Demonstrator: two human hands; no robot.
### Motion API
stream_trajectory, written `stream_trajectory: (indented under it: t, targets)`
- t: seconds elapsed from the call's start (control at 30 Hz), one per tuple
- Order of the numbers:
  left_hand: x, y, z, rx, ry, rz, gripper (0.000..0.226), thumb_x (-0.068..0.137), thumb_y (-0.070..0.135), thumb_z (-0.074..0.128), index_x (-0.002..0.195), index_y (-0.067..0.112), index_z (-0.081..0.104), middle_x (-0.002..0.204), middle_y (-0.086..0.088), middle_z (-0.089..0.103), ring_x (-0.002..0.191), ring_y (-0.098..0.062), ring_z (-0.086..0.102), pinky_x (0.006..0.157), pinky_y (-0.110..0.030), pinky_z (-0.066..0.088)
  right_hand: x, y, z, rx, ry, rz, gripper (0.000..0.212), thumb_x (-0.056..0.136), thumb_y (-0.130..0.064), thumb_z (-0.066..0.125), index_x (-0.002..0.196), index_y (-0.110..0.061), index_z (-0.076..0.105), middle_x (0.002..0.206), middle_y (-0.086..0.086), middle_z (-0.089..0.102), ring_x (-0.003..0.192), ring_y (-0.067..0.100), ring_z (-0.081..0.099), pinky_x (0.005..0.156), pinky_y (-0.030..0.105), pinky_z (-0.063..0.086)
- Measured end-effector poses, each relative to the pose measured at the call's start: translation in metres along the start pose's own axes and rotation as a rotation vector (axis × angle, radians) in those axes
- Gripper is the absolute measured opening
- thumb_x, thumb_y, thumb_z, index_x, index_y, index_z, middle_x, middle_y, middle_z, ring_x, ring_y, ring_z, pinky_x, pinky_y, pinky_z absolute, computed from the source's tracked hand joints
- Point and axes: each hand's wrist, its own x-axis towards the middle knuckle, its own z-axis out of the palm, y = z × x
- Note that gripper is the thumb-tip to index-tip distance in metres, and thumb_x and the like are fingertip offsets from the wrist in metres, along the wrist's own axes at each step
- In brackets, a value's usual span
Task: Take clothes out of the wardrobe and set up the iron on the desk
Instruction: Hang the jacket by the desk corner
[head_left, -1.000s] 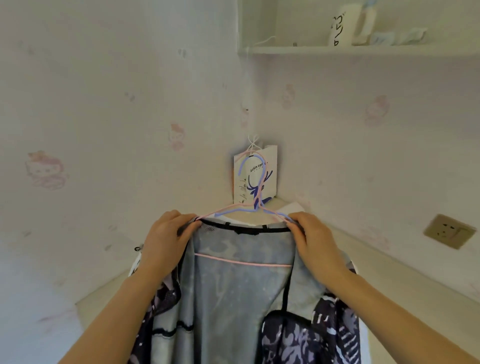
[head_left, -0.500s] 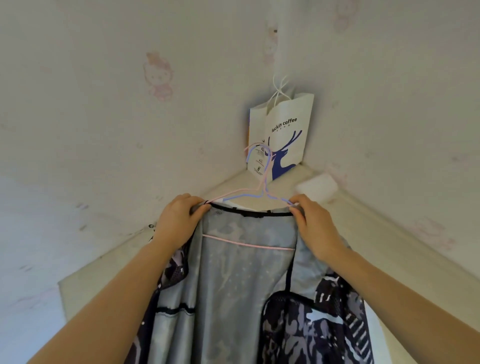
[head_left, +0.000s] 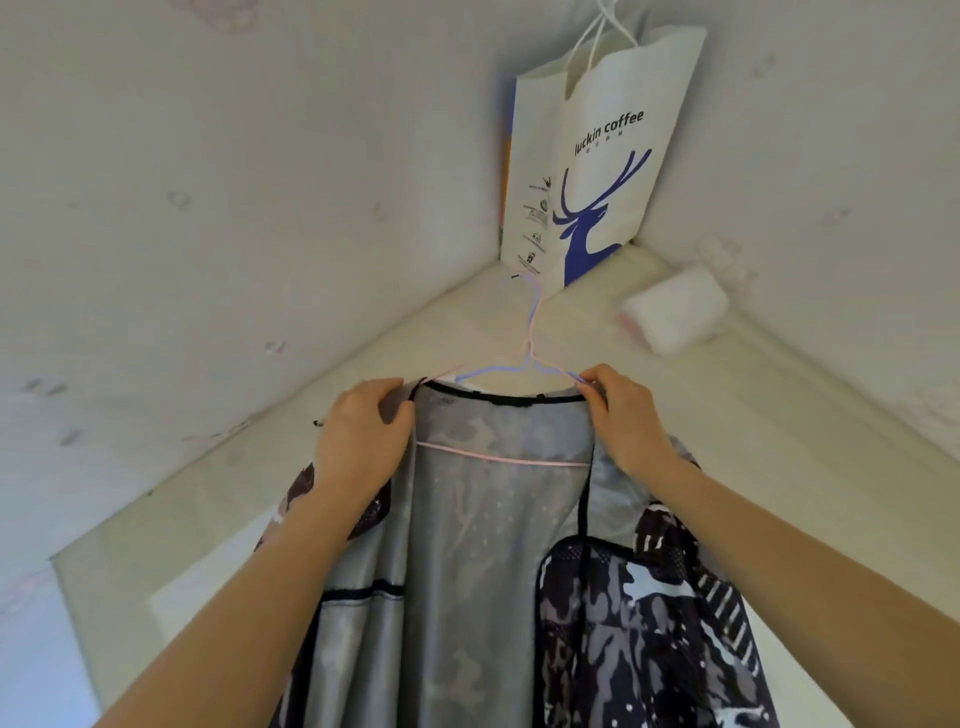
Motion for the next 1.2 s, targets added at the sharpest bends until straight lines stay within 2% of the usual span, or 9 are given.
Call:
stream_trajectory:
  t: [0.1, 0.23, 0.3, 0.37, 0.43, 0.67, 0.87, 1.03, 1.2]
  targets:
    - [-0.032, -0.012, 0.008, -0.039, 0.071, -0.03, 0.054, 0.089, 0.031, 0.061, 0.139, 0.017, 0.046, 0.144, -0.001, 0.047, 0.132, -0.02, 0.042, 0.11, -0.038, 0.034, 0.002, 0.007, 0.012, 0.003, -0.018, 0.031, 0.015, 0.097, -0.02, 0.051, 0.099, -0.01, 0.062, 0.084, 0.01, 0.066, 0.077, 0.029, 0.059, 0.069, 0.039, 0.045]
    - [-0.061, -0.034, 0.02, -0.04, 0.1, -0.159, 0.068, 0.085, 0.036, 0.066, 0.144, 0.02, 0.035, 0.151, 0.004, 0.034, 0.136, -0.017, 0.035, 0.109, -0.037, 0.033, 0.004, 0.011, 0.019, -0.009, -0.021, 0.041, 0.017, 0.097, -0.02, 0.052, 0.099, -0.008, 0.063, 0.085, 0.012, 0.067, 0.078, 0.03, 0.06, 0.07, 0.04, 0.047]
    - [-0.067, -0.042, 0.027, -0.008, 0.106, -0.215, 0.055, 0.086, 0.033, 0.065, 0.135, 0.016, 0.047, 0.151, 0.005, 0.034, 0.135, -0.018, 0.037, 0.105, -0.038, 0.036, 0.005, 0.013, 0.022, -0.009, -0.02, 0.04, 0.017, 0.097, -0.02, 0.052, 0.099, -0.008, 0.064, 0.087, 0.012, 0.068, 0.08, 0.03, 0.06, 0.071, 0.041, 0.048]
    - [-0.067, -0.047, 0.034, 0.043, 0.125, -0.166, 0.03, 0.09, 0.025, 0.063, 0.115, 0.01, 0.06, 0.15, 0.004, 0.038, 0.136, -0.019, 0.037, 0.105, -0.036, 0.035, 0.006, 0.014, 0.025, -0.005, -0.025, 0.049, 0.018, 0.097, -0.021, 0.052, 0.1, -0.008, 0.064, 0.088, 0.012, 0.069, 0.081, 0.03, 0.061, 0.073, 0.042, 0.048]
    - [-0.063, -0.044, 0.041, 0.037, 0.146, -0.084, 0.018, 0.092, 0.017, 0.06, 0.105, 0.006, 0.065, 0.146, 0.0, 0.045, 0.137, -0.02, 0.037, 0.108, -0.032, 0.029, 0.007, 0.016, 0.027, 0.0, -0.028, 0.062, 0.019, 0.097, -0.021, 0.052, 0.101, -0.008, 0.064, 0.089, 0.011, 0.069, 0.082, 0.029, 0.062, 0.074, 0.041, 0.049]
    - [-0.032, -0.003, 0.06, -0.118, 0.161, 0.038, 0.022, 0.098, 0.02, 0.051, 0.113, 0.01, 0.062, 0.147, 0.007, 0.042, 0.142, -0.012, 0.027, 0.106, -0.018, 0.019, 0.019, 0.017, 0.028, 0.009, 0.011, 0.105, 0.02, 0.097, -0.022, 0.051, 0.101, -0.008, 0.065, 0.088, 0.011, 0.07, 0.081, 0.028, 0.062, 0.073, 0.043, 0.05]
    - [0.011, -0.01, 0.078, -0.058, 0.03, 0.186, 0.028, 0.099, 0.018, 0.049, 0.124, 0.015, 0.059, 0.155, 0.003, 0.029, 0.147, -0.021, 0.015, 0.119, -0.042, 0.017, 0.049, 0.019, 0.027, 0.017, 0.053, 0.11, 0.02, 0.097, -0.021, 0.051, 0.099, -0.007, 0.065, 0.086, 0.011, 0.069, 0.08, 0.03, 0.062, 0.072, 0.044, 0.05]
    - [0.046, -0.028, 0.087, 0.0, -0.021, 0.246, 0.039, 0.1, 0.017, 0.044, 0.138, 0.021, 0.049, 0.158, 0.009, 0.013, 0.148, -0.018, 0.001, 0.119, -0.047, 0.003, 0.087, 0.016, 0.04, -0.012, 0.044, 0.087, 0.022, 0.097, -0.022, 0.051, 0.1, -0.005, 0.064, 0.092, 0.013, 0.07, 0.084, 0.033, 0.062, 0.075, 0.047, 0.05]
    - [0.07, -0.037, 0.097, 0.09, -0.001, 0.274, 0.047, 0.101, 0.044, 0.026, 0.147, 0.031, 0.032, 0.16, 0.013, 0.002, 0.148, -0.015, -0.008, 0.119, -0.049, 0.001, 0.116, 0.019, 0.051, 0.005, 0.02, 0.103, 0.021, 0.096, -0.022, 0.052, 0.098, -0.006, 0.065, 0.093, 0.011, 0.07, 0.084, 0.029, 0.062, 0.077, 0.045, 0.051]
